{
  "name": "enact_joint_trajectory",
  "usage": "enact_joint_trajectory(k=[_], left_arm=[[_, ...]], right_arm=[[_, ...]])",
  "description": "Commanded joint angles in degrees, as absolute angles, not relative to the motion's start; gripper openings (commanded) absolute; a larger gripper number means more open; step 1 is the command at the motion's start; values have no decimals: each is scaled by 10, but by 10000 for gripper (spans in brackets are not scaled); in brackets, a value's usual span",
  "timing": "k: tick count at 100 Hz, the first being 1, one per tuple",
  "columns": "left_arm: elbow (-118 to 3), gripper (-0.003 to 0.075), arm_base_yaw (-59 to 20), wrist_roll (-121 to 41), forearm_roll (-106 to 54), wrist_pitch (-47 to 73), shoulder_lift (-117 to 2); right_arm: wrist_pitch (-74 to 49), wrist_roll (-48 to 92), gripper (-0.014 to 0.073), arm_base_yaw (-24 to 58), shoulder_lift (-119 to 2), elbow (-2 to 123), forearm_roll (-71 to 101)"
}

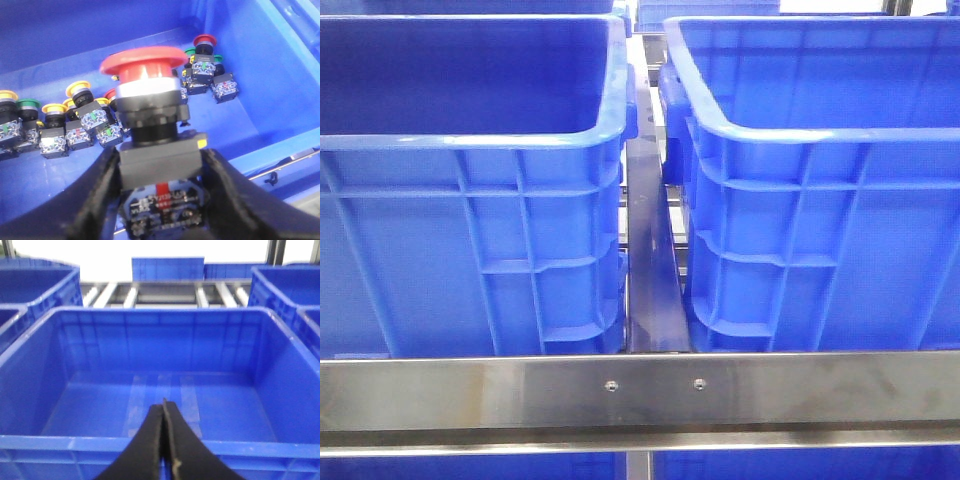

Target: Pick red and yellow buttons and place in box

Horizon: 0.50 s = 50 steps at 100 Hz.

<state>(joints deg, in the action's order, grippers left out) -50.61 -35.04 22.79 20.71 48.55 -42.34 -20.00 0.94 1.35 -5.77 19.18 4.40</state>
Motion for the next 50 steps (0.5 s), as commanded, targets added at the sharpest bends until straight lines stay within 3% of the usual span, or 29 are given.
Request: enact_joint_trajectory(k=[1,19,26,33,50], left_arm=[[-522,-19,-355,228,215,445,-421],[-522,-19,-355,228,215,443,-421],[-522,-19,-355,228,215,443,-421],[-522,-19,-355,228,215,443,-421],[-522,-19,-355,228,215,443,-421]], right_arm=[[-237,10,-57,13,-127,275,41],[-327,10,-52,13,-251,401,72],[-345,10,-4,13,-291,434,83],[-353,15,99,13,-320,455,93],[-355,18,442,13,-346,464,96]])
